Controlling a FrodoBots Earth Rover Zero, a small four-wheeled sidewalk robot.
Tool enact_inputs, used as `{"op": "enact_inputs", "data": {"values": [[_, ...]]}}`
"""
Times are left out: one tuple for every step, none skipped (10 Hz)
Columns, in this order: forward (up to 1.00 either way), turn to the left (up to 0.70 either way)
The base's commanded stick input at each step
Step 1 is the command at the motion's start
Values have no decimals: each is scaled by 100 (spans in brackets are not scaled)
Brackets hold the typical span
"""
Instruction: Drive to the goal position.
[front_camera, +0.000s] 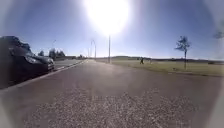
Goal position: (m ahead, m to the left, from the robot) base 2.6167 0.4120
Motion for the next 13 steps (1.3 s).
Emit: {"op": "enact_inputs", "data": {"values": [[70,0],[70,0],[70,0],[70,0],[70,0],[70,0],[70,0],[70,0],[70,0],[70,0],[70,0],[70,0],[70,0]]}}
